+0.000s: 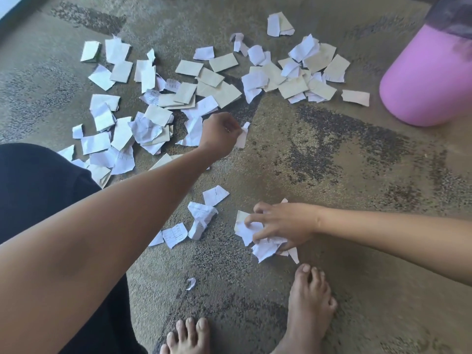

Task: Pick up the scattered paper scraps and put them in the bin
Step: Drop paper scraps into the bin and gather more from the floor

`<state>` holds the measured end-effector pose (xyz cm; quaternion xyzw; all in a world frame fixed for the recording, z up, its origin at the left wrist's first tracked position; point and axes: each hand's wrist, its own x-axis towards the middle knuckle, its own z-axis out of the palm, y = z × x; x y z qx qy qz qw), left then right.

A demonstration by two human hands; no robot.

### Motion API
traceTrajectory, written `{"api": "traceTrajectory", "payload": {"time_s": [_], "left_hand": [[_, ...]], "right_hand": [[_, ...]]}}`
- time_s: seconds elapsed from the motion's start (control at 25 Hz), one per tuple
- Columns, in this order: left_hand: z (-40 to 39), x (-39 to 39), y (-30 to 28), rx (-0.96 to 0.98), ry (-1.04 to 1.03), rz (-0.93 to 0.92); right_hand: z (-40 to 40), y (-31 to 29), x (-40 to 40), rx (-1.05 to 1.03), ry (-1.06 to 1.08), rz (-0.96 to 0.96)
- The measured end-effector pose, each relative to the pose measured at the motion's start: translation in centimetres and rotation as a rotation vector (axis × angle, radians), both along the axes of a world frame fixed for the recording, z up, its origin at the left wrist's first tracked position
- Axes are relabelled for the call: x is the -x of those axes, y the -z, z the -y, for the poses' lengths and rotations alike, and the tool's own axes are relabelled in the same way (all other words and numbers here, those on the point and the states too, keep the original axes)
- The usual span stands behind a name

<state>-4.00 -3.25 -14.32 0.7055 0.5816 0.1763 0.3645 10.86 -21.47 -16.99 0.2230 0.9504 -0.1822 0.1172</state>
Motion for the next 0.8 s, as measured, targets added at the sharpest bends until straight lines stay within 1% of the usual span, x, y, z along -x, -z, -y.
{"api": "traceTrajectory", "payload": {"time_s": [0.08,0.2,0.28,0.36,0.44,0.56,0.72,0.8], "left_hand": [[0.0,-0.1,0.4,0.012,-0.008,0.014],[0.0,-0.3,0.8,0.04,-0.028,0.056],[0.1,-0.4,0.9,0.06,-0.043,0.076],[0.1,-0.4,1.0,0.093,-0.069,0.091],[0.0,-0.5,1.3,0.112,-0.086,0.093],[-0.4,-0.8,1.4,0.136,-0.129,0.109],[-0.9,-1.9,1.8,0.242,-0.333,0.223],[-1.2,-3.3,1.5,0.271,-0.397,0.268]], "right_hand": [[-0.5,0.2,0.0,0.008,-0.035,-0.02],[-1.3,0.1,-0.5,-0.053,-0.058,-0.028],[-1.8,0.0,-0.9,-0.061,-0.032,-0.05],[-2.4,-0.2,-1.2,0.003,0.038,-0.096],[-3.3,-0.9,-1.7,0.098,0.188,-0.144],[-5.2,-2.1,-2.7,0.154,0.546,-0.281],[-7.7,-3.7,-4.5,0.246,0.964,-0.482],[-8.7,-4.6,-5.7,0.233,1.128,-0.577]]}}
